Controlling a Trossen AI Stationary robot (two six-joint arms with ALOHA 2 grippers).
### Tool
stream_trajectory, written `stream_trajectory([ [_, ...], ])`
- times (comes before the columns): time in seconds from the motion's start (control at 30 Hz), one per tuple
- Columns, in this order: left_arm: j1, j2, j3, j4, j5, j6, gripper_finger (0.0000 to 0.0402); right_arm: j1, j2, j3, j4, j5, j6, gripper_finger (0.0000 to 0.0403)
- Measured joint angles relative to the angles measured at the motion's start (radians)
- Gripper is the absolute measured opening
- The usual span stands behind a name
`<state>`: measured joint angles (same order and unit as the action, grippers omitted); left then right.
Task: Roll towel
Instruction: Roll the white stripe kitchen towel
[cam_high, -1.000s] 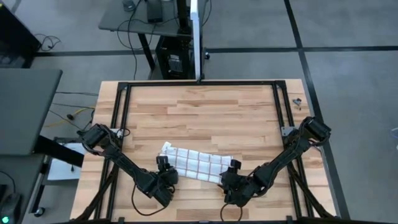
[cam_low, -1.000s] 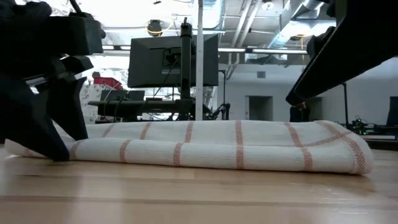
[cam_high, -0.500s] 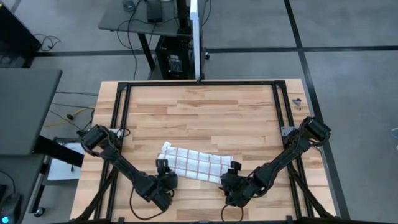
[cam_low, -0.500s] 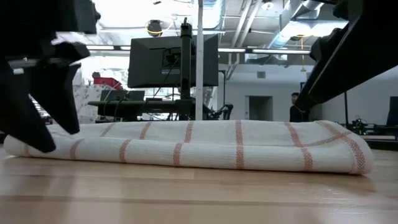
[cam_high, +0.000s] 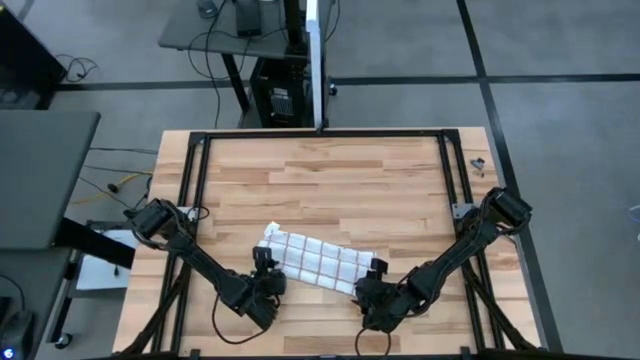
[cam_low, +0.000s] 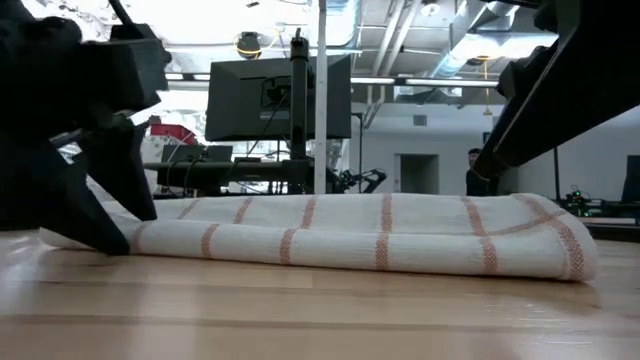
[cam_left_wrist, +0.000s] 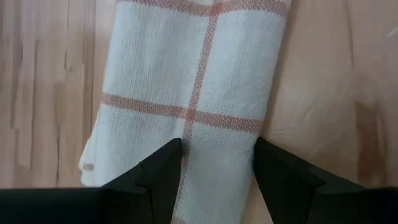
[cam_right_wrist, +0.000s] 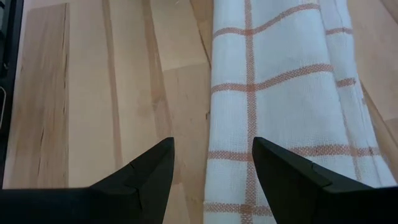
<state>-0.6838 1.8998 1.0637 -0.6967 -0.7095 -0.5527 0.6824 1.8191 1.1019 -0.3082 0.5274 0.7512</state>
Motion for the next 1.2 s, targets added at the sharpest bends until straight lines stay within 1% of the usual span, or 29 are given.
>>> stream_trajectory([
  [0.17, 0.012, -0.002, -0.015, 0.027, -0.003, 0.033, 0.0178, -0.002, 0.0, 0.0, 0.011, -0.003, -0.096, 0.021],
  [0.3, 0.012, -0.001, -0.016, 0.037, -0.003, 0.02, 0.0178, 0.026, 0.019, 0.011, 0.052, -0.002, -0.217, 0.021],
  [0.37, 0.012, -0.001, -0.016, 0.04, -0.003, 0.009, 0.0178, 0.038, 0.057, 0.043, 0.02, 0.002, -0.259, 0.021],
  [0.43, 0.012, -0.001, -0.016, 0.04, -0.003, 0.003, 0.0178, 0.039, 0.108, 0.094, -0.063, 0.041, -0.278, 0.021],
  [0.53, 0.012, 0.0, -0.016, 0.041, -0.003, 0.002, 0.0178, 0.031, 0.188, 0.182, -0.208, 0.14, -0.223, 0.021],
  [0.63, 0.012, 0.0, -0.016, 0.042, -0.002, 0.002, 0.0178, 0.015, 0.26, 0.242, -0.279, 0.154, -0.195, 0.021],
  [0.77, 0.012, 0.0, -0.016, 0.041, -0.001, 0.007, 0.0178, 0.011, 0.323, 0.293, -0.287, 0.168, -0.187, 0.021],
  [0.9, 0.012, 0.001, -0.016, 0.036, 0.001, 0.009, 0.0178, 0.023, 0.342, 0.319, -0.321, 0.185, -0.17, 0.021],
  [1.1, 0.012, 0.001, -0.02, 0.038, -0.011, 0.029, 0.0178, 0.012, 0.342, 0.319, -0.525, 0.206, 0.007, 0.0205],
  [1.2, 0.015, 0.001, -0.036, 0.044, -0.033, 0.032, 0.0178, 0.007, 0.342, 0.298, -0.524, 0.213, 0.012, 0.0203],
])
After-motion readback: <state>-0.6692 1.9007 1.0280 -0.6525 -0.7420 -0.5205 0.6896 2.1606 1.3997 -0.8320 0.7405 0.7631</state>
